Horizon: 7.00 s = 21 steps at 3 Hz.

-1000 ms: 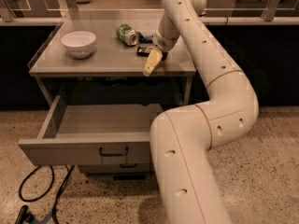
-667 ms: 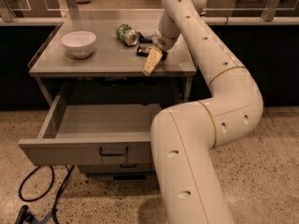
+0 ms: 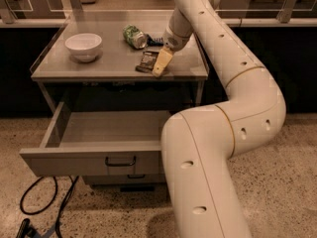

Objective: Place rxbar chocolate into top drawer

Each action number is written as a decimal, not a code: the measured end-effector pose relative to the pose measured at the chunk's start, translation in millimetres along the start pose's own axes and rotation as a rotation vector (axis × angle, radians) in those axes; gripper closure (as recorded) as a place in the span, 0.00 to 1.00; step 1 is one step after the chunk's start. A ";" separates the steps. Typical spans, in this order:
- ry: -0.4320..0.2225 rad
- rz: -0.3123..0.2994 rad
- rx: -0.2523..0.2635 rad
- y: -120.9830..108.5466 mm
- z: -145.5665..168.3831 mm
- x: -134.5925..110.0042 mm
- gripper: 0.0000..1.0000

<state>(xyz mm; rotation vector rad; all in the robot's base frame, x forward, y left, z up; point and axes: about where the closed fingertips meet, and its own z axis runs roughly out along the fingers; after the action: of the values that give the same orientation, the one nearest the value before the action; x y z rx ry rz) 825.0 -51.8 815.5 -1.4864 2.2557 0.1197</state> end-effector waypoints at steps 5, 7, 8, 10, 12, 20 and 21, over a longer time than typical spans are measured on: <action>0.000 0.000 0.000 5.0 -6.5 -0.6 0.35; -0.002 -0.110 0.029 16.3 -27.8 -41.0 0.00; -0.071 -0.243 0.157 19.9 -90.7 -119.1 0.00; -0.144 -0.133 0.096 12.1 -76.3 -93.2 0.00; -0.216 0.017 0.015 3.2 -50.2 -57.9 0.00; -0.275 -0.069 -0.105 15.8 11.0 -48.0 1.00; -0.228 -0.067 -0.044 15.2 -10.9 -68.3 1.00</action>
Offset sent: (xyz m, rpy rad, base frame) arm -0.2572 -0.0121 -0.0399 0.0456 0.1280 -0.1851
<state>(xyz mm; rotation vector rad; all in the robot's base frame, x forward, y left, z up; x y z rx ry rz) 830.7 9.7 850.2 -1.4877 2.0325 0.3049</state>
